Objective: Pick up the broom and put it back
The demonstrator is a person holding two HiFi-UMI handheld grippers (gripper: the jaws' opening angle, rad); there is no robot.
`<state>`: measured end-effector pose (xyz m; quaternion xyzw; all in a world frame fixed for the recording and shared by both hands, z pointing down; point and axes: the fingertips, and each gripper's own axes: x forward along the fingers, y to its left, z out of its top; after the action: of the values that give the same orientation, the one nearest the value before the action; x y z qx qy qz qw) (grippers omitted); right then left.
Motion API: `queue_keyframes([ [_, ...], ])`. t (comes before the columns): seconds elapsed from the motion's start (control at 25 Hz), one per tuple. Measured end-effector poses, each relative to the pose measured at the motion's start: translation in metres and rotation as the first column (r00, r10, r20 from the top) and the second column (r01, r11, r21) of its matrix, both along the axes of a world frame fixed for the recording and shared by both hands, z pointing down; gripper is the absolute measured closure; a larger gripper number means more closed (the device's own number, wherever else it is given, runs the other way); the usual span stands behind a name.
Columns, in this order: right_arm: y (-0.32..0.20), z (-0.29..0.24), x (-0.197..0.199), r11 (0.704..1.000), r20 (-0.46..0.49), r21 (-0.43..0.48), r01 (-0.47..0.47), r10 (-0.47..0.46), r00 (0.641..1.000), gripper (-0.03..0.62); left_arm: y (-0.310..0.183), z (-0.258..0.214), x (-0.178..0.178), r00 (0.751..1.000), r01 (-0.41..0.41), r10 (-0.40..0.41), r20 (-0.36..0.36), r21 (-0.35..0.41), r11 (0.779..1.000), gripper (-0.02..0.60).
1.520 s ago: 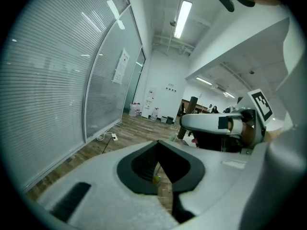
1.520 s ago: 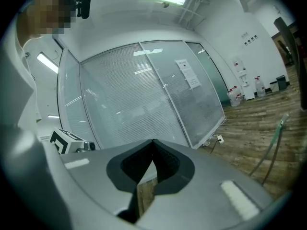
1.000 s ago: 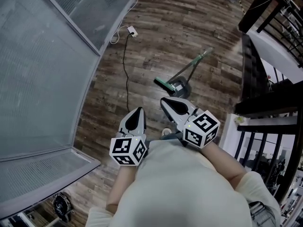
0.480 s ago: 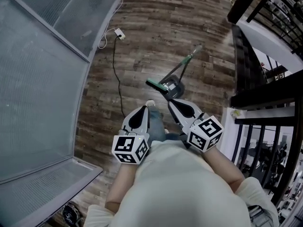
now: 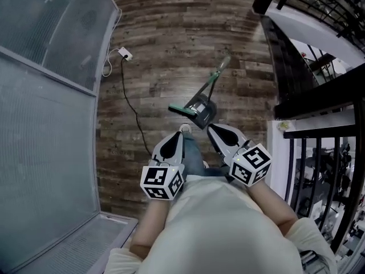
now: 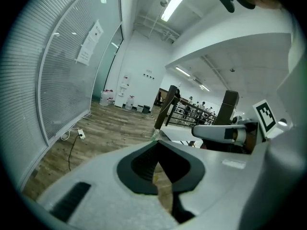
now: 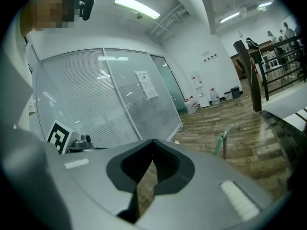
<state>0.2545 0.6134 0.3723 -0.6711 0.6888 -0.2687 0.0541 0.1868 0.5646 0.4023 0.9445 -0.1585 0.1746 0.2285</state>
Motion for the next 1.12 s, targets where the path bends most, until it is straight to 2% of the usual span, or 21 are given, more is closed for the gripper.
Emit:
queue_keyframes([
  [0.44,-0.03,0.033,0.043,0.992,0.004,-0.052,-0.114,0.114,0.993,0.588,-0.037,0.042,0.052,0.991,-0.117,0.119,0.057,-0.032,0.993,0.577],
  [0.68,-0.041,0.047,0.076,0.981,0.012,-0.064,-0.182,0.183,0.983,0.588,-0.042,0.064,0.083,0.974,-0.212,0.213,0.081,-0.025,0.977,0.577],
  [1.12,-0.049,0.077,0.116,0.956,0.026,-0.119,-0.268,0.272,0.962,0.588,-0.057,0.101,0.147,0.942,-0.317,0.317,0.109,-0.019,0.948,0.578],
])
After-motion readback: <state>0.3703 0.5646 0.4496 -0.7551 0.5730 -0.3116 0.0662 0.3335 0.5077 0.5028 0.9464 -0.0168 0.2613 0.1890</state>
